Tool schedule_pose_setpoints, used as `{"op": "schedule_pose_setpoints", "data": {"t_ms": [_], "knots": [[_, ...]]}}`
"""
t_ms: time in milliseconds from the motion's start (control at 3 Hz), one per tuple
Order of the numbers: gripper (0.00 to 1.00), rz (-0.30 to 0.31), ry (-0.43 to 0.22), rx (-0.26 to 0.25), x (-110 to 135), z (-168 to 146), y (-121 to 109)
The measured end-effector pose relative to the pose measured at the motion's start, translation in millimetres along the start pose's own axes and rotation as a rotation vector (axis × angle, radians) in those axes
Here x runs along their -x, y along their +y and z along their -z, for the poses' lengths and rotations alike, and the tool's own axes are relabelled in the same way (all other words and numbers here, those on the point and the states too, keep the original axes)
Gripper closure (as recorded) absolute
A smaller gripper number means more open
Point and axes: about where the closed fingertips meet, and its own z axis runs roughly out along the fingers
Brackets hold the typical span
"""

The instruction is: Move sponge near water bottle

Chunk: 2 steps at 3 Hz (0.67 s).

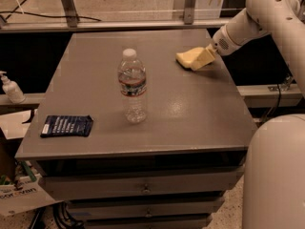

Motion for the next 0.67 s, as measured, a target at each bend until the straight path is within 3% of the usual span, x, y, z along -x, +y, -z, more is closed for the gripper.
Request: {"op": "schedule_pose_setpoints", "data": {"t_ms": [333, 667], "knots": [[0.88, 0.021, 0.008, -0.002, 0, 15, 5], [1.00, 0.049, 0.030, 0.003, -6, 36, 16]]}}
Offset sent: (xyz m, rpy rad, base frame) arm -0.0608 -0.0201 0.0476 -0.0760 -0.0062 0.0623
